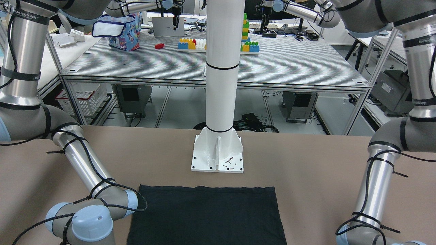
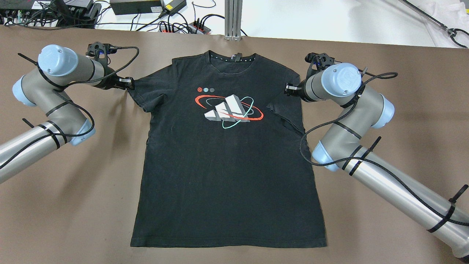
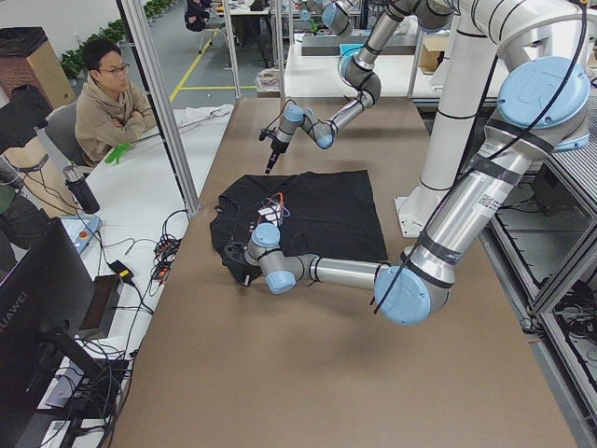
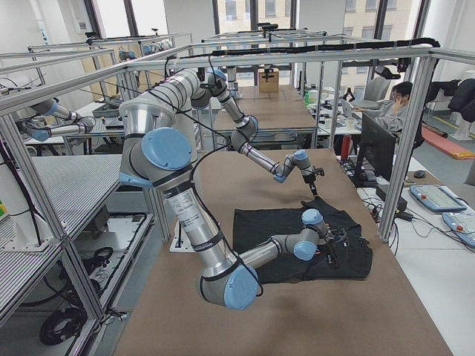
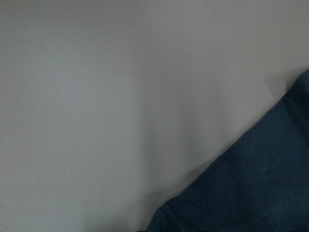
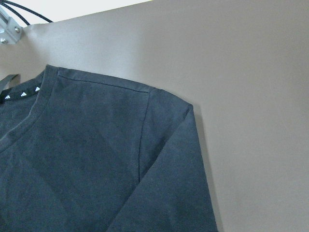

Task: Fold clothes
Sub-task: 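Move the left gripper to the shirt's other shoulder while right holds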

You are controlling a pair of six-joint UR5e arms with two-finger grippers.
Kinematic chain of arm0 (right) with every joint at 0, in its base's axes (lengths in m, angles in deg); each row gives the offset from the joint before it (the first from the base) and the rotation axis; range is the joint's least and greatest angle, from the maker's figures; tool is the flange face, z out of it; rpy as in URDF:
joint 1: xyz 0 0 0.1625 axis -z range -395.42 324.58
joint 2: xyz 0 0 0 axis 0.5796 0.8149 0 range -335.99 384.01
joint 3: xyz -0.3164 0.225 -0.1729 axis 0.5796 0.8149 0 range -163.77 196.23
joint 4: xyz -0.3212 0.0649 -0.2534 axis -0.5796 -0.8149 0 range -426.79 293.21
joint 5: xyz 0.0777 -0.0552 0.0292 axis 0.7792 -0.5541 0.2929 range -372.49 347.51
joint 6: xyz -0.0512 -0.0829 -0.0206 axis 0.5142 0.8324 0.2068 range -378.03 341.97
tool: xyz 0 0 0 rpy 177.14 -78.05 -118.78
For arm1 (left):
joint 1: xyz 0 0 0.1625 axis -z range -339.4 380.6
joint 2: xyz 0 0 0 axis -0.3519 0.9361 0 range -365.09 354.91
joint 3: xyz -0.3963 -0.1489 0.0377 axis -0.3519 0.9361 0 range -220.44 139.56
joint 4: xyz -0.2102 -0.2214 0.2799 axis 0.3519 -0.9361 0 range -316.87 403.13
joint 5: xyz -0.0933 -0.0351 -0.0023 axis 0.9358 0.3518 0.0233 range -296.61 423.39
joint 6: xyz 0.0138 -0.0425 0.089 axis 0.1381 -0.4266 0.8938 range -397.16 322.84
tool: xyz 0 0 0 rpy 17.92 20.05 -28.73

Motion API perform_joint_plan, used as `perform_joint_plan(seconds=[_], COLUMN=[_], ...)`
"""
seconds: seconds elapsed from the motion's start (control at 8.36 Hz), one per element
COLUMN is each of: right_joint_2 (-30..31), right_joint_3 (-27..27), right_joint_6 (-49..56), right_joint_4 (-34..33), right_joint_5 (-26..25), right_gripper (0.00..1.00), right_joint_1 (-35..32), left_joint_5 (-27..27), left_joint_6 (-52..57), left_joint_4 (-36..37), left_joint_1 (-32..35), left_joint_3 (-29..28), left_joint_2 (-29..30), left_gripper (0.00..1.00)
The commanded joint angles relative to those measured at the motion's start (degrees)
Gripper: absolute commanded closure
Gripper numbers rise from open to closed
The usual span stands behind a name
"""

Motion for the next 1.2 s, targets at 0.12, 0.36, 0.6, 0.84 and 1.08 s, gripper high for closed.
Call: perform_joint_plan(seconds=[0.12,0.36,0.6,0.84,1.08], right_joint_2=[0.0,0.0,0.0,0.0,0.0], right_joint_3=[0.0,0.2,0.3,0.2,0.2], right_joint_6=[-0.1,-0.1,0.0,0.0,0.0], right_joint_4=[0.0,0.0,0.0,0.0,0.0], right_joint_5=[0.0,0.0,0.1,0.1,0.1], right_gripper=[0.41,0.41,0.41,0.42,0.42], right_joint_1=[0.0,0.0,0.0,0.0,0.0], left_joint_5=[0.3,0.1,0.0,-0.8,-1.2], left_joint_6=[1.8,1.8,1.8,1.3,1.1], left_joint_4=[0.3,0.3,0.3,0.4,0.4], left_joint_1=[1.5,1.0,0.9,0.0,0.0], left_joint_3=[0.1,-0.3,-0.7,-0.8,-1.9], left_joint_2=[-0.4,-0.6,-0.5,0.1,1.0], left_gripper=[0.22,0.25,0.36,0.56,0.65])
